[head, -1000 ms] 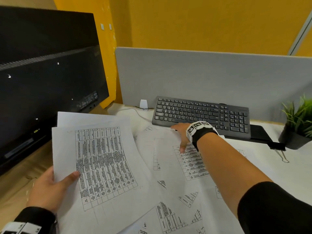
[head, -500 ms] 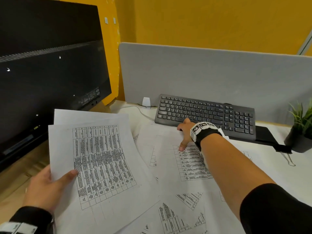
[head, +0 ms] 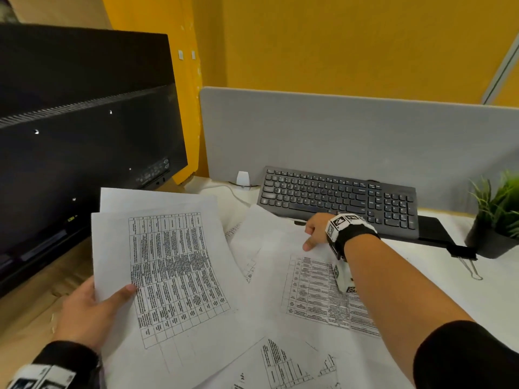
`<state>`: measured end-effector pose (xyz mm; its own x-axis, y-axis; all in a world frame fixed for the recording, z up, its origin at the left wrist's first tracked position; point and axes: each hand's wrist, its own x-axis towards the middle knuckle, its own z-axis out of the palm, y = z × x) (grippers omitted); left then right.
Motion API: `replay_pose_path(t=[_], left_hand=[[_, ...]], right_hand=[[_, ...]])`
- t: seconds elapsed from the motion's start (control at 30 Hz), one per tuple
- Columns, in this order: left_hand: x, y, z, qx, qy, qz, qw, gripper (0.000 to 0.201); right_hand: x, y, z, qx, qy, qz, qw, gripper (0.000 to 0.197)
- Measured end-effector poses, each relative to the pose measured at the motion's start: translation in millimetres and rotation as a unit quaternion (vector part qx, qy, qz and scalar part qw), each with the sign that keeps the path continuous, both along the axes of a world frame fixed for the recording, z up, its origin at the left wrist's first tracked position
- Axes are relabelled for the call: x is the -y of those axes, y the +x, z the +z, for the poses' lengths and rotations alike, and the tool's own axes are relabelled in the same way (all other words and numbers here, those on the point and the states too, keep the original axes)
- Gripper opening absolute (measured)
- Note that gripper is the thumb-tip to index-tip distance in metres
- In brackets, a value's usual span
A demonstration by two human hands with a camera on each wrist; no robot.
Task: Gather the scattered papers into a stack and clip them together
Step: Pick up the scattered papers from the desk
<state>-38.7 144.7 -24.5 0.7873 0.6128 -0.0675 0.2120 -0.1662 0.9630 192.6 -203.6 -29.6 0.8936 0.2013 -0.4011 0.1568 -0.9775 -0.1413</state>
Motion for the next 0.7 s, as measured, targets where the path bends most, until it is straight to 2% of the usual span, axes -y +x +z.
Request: replay_pose_path(t=[0.1,0.13,0.2,0.23,0.33,0.4,0.47,0.5,0.53,0.57,0.6,0.7], left_hand=[[1.0,-1.6,2.9,0.01,-0.017,-0.008,1.0,0.03],[1.3,-2.0,2.3,0.012,-0.018,-0.01,1.0,0.031],[4.8,-3.9,2.6,0.017,-0.022,-0.012,1.0,0.034],[7.3,-3.6,3.3,0.019,-0.032,-0.014,0.999,0.034],[20.0,-2.5,11.9,0.028,-0.058,-0.024,0.998,0.03],[27.4,1.0,18.7,0.035,-0.06,-0.034,0.997,0.026],[35.1,5.1,25.2,0.06,-0.065,-0.046,0.995,0.029],[40.5,7.5,29.4,0.068,-0.069,-0.058,0.994,0.033],[47.2,9.4,34.1,0.072,-0.075,-0.074,0.992,0.037],[54.4,10.6,37.4,0.076,-0.085,-0.09,0.989,0.039],[60.4,12.0,38.8,0.081,-0.099,-0.109,0.986,0.04],[81.1,13.5,34.9,0.076,-0.14,-0.18,0.971,0.041]], right_hand=[[9.7,-13.6,23.4,0.058,0.049,-0.005,0.997,0.017],[16.0,-17.7,36.3,0.098,0.085,-0.029,0.991,0.023],[28.0,-31.3,70.9,0.199,0.183,-0.089,0.959,0.017],[33.6,-41.6,89.0,0.255,0.228,-0.106,0.934,0.011],[44.0,-89.2,139.3,0.398,0.332,-0.111,0.848,0.009],[44.5,-129.5,163.8,0.425,0.48,-0.09,0.762,0.012],[46.6,-156.6,175.8,0.342,0.674,-0.059,0.652,0.008],[47.9,-162.1,174.4,0.272,0.735,-0.067,0.617,0.005],[46.9,-161.8,167.3,0.205,0.763,-0.094,0.606,0.007],[45.0,-159.7,157.4,0.154,0.768,-0.122,0.61,0.007],[40.8,-155.8,144.8,0.131,0.745,-0.15,0.636,0.009],[23.9,-145.8,95.9,0.119,0.599,-0.206,0.765,0.016]])
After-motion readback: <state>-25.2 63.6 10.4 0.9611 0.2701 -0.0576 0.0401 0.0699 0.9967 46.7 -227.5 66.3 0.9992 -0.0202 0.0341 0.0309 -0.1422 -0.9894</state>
